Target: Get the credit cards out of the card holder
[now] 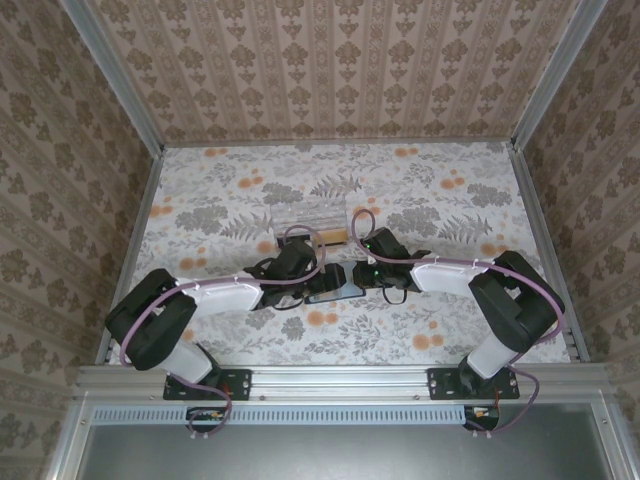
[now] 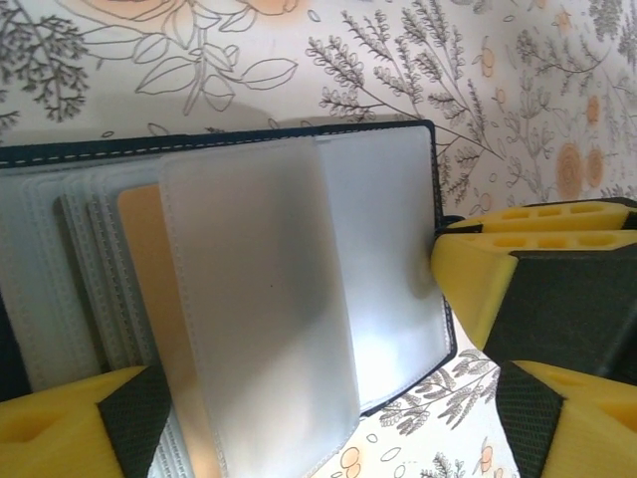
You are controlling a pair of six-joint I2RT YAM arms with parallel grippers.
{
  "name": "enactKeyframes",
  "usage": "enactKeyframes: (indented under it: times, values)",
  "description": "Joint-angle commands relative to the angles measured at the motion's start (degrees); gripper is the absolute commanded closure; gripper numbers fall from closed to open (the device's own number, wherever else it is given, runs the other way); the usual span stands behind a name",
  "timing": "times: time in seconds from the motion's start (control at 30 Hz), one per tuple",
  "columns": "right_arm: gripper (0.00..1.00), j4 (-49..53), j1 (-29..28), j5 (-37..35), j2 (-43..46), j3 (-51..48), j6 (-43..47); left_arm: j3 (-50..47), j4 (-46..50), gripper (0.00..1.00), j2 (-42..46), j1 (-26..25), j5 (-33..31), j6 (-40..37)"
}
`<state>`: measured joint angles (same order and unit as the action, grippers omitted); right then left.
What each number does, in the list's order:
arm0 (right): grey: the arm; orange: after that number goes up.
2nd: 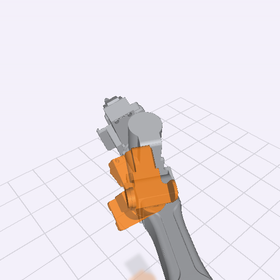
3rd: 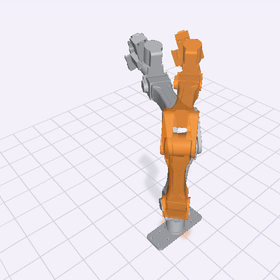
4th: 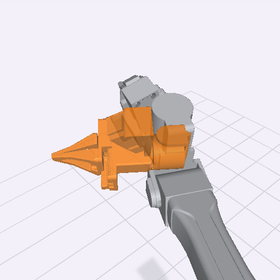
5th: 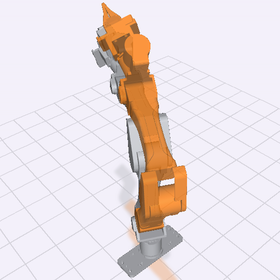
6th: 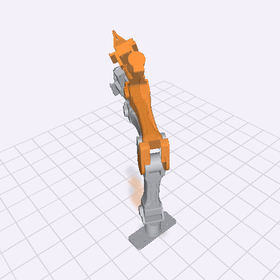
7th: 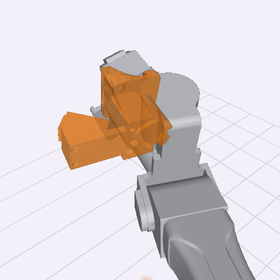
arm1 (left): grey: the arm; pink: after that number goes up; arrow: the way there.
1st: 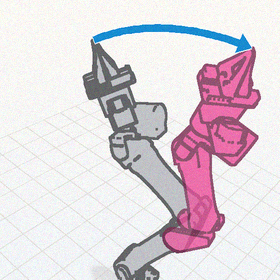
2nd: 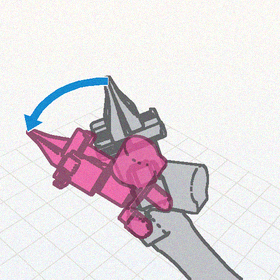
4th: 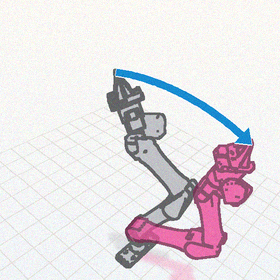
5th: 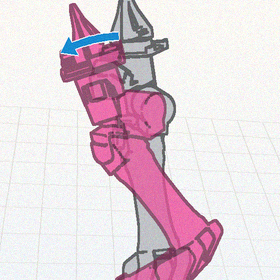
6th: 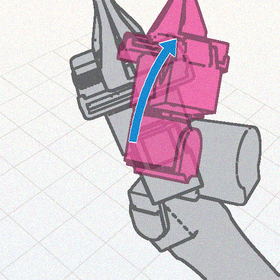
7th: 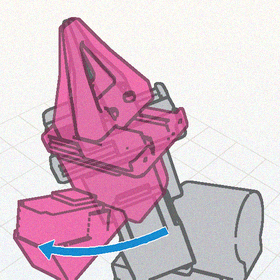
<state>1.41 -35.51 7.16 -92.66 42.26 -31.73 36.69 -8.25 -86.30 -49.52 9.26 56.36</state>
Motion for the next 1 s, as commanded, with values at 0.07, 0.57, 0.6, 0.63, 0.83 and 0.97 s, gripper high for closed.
enactKeyframes:
  times: [0.07, 0.57, 0.6, 0.63, 0.83, 0.97]
  values:
    - [0.80, 2.6, -0.5, 1.6, -2.7, -0.5, -0.5, -0.9, -4.9, 0.08, -2.3, -0.5, 3.5, 0.5]
    - [0.80, 2.9, -0.5, 1.2, -2.7, -0.4, -0.7, -1.2, -3.9, 0.00, -0.4, -0.5, 3.0, 0.0]
    - [0.80, 2.9, -0.5, 1.1, -2.5, -0.5, -0.9, -1.2, -3.8, 0.00, 0.0, -0.5, 3.0, -0.2]
    - [0.80, 2.9, -0.5, 0.9, -2.2, -0.5, -0.9, -1.2, -3.6, 0.00, 0.3, -0.4, 2.9, -0.2]
    - [0.79, 4.0, -0.4, -1.3, 0.4, -0.3, -1.1, -1.5, -3.3, 0.00, 2.5, -0.5, 2.5, -0.5]
    - [0.77, 6.3, 0.1, -4.4, 3.0, 0.1, -1.1, -1.5, -1.4, 0.00, 4.7, -0.3, 1.9, -1.3]
